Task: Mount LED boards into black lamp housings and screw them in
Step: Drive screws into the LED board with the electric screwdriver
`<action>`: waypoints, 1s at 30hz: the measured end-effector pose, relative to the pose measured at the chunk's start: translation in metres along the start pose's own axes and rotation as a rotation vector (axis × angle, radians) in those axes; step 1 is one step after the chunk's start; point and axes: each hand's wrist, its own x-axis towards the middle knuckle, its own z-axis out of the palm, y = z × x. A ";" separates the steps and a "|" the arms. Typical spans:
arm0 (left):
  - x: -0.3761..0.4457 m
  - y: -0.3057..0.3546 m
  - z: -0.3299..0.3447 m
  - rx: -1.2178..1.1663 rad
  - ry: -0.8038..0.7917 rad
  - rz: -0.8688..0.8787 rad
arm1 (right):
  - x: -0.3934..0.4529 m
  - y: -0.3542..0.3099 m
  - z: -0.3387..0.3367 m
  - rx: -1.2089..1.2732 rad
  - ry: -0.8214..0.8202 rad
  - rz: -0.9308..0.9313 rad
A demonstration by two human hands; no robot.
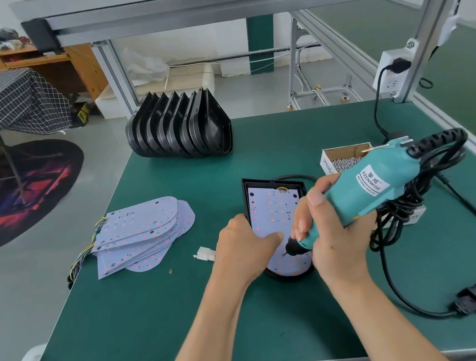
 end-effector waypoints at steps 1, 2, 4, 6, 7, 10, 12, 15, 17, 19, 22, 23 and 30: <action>0.001 0.000 0.000 -0.002 -0.006 0.001 | 0.000 0.000 0.000 -0.005 -0.005 0.001; 0.001 -0.001 0.001 -0.007 -0.010 0.002 | 0.000 0.001 0.000 -0.012 -0.009 -0.001; 0.002 -0.002 0.001 -0.017 -0.009 0.001 | 0.001 0.000 0.000 -0.019 -0.007 -0.003; 0.002 -0.002 0.002 -0.016 0.005 -0.003 | 0.002 0.000 -0.001 -0.013 -0.005 0.003; 0.001 -0.002 0.002 -0.012 0.010 -0.006 | 0.002 0.000 -0.002 -0.009 -0.005 0.005; 0.002 -0.003 0.002 -0.012 0.005 -0.007 | 0.002 0.000 -0.001 -0.008 -0.003 0.014; 0.002 -0.002 0.002 -0.012 -0.004 0.005 | 0.002 0.001 -0.001 -0.016 -0.012 0.007; 0.002 -0.001 0.002 -0.013 0.000 0.008 | 0.002 0.000 -0.003 0.003 -0.061 -0.005; 0.001 0.000 0.001 -0.006 -0.001 0.011 | 0.003 -0.001 -0.004 0.012 -0.075 -0.006; 0.001 0.001 0.001 -0.001 -0.003 0.014 | 0.005 -0.004 -0.005 0.022 -0.054 -0.009; 0.001 0.000 0.000 -0.009 0.001 0.014 | 0.014 -0.014 -0.010 0.073 0.007 -0.035; 0.001 -0.001 -0.001 -0.010 -0.004 0.012 | 0.017 -0.019 -0.012 0.095 0.041 -0.040; -0.001 0.000 -0.013 -0.151 -0.115 -0.043 | 0.018 -0.035 -0.048 0.179 0.317 0.081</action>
